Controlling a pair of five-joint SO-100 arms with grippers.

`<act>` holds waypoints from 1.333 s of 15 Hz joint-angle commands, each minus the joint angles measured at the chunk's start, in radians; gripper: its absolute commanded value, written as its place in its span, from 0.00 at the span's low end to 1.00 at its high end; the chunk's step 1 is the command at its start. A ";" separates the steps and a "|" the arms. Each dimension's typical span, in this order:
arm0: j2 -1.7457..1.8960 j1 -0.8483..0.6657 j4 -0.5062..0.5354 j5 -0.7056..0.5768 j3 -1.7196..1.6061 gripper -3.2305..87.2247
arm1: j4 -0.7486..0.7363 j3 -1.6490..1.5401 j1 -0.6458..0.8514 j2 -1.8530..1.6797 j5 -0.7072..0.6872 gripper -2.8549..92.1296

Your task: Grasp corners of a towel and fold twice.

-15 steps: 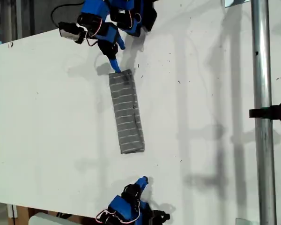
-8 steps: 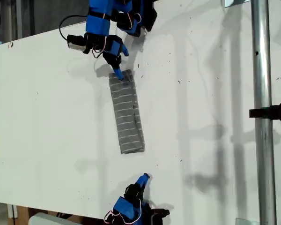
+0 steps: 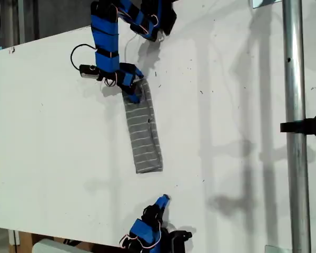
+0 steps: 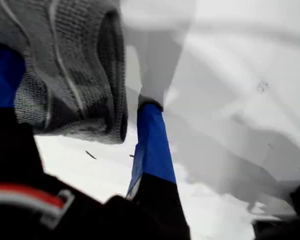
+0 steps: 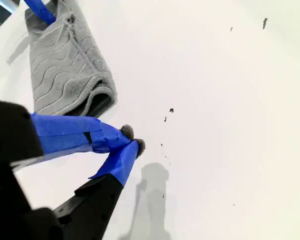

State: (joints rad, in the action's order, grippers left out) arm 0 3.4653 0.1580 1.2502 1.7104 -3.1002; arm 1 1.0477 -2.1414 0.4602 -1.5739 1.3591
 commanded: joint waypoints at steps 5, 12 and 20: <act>0.008 -0.017 0.005 0.003 0.003 0.00 | 0.247 0.087 -0.067 -0.167 -0.060 0.03; 0.008 -0.023 -0.020 -0.031 -0.003 0.00 | 0.515 0.278 -0.403 -0.437 0.144 0.03; 0.008 -0.067 0.038 0.029 -0.020 0.01 | -0.230 0.278 -0.374 -0.515 -0.015 0.35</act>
State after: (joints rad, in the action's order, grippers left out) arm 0 3.4653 0.1181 1.2824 1.7273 -3.1140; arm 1 0.8023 -1.8638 0.0476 -1.9374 1.3637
